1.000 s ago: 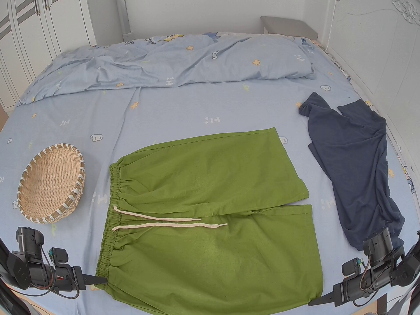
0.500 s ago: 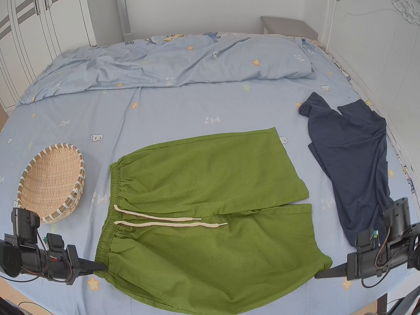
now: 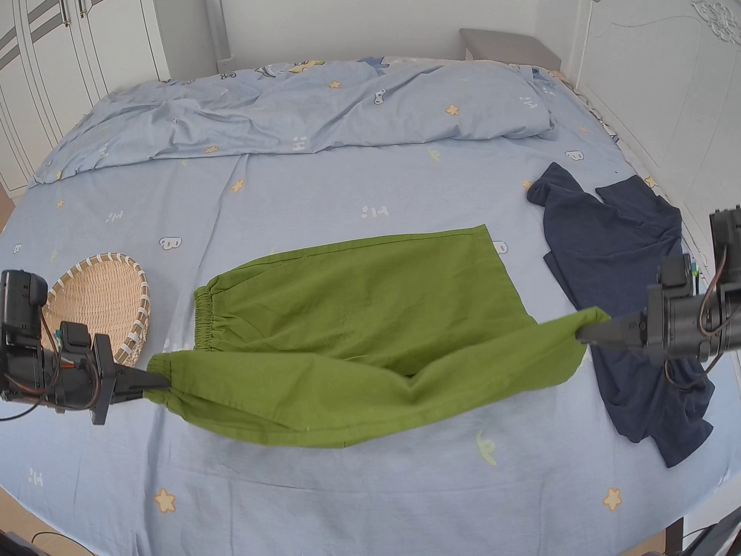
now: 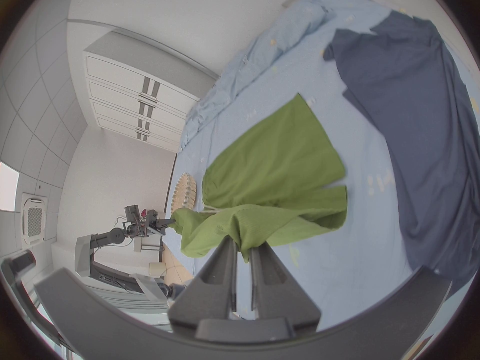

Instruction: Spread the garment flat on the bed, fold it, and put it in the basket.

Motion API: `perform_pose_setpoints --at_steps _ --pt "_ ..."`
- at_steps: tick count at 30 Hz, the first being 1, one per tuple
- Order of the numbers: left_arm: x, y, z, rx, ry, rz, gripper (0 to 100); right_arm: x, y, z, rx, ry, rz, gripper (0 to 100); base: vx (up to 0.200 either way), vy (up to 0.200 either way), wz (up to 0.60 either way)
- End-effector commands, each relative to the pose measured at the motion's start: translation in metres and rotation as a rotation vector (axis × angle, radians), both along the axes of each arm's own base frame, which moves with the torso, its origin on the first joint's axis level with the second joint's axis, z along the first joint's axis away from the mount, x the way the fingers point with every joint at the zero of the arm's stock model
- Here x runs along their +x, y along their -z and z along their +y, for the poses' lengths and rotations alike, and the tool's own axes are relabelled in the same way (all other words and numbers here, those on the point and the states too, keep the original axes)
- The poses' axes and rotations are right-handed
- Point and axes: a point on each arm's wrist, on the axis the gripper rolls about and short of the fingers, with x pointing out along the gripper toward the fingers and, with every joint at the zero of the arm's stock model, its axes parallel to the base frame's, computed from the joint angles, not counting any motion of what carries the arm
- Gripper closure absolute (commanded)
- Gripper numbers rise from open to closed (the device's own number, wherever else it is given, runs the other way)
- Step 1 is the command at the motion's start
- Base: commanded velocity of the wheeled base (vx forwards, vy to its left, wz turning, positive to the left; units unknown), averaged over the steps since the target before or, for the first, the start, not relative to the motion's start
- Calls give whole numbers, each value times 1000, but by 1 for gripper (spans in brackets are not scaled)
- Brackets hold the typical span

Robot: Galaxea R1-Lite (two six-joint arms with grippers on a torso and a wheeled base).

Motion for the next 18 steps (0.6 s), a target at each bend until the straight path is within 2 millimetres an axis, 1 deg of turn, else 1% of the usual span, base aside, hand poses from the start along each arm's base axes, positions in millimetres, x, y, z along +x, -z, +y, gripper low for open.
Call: perform_pose_setpoints --at_steps 1,3,4,6,8,10,13,15,18 --pt "36 -16 5 -11 -9 -12 100 42 -20 2 -1 26 -24 100 0 0 0" --pt "46 -16 6 -17 -12 -10 100 54 -24 2 0 34 -30 100 0 0 0" --pt "47 -16 6 -18 -12 -9 100 56 -25 2 0 35 -32 100 0 0 0" --pt "62 -19 9 -17 -15 -19 100 75 -27 4 -3 38 -29 100 0 0 0" --pt "72 -21 12 -16 -19 -30 100 90 -28 7 -10 33 -37 100 0 0 0" --pt "75 -22 12 -15 -19 -34 100 94 -27 7 -13 31 -39 100 0 0 0" --pt "92 -28 16 -11 -25 -51 100 118 -32 8 -23 50 -75 100 0 0 0" --pt "97 -34 17 -10 -24 -58 100 126 -35 9 -24 58 -92 100 0 0 0" --pt "104 -40 18 -9 -23 -64 100 132 -41 10 -23 54 -130 100 0 0 0"
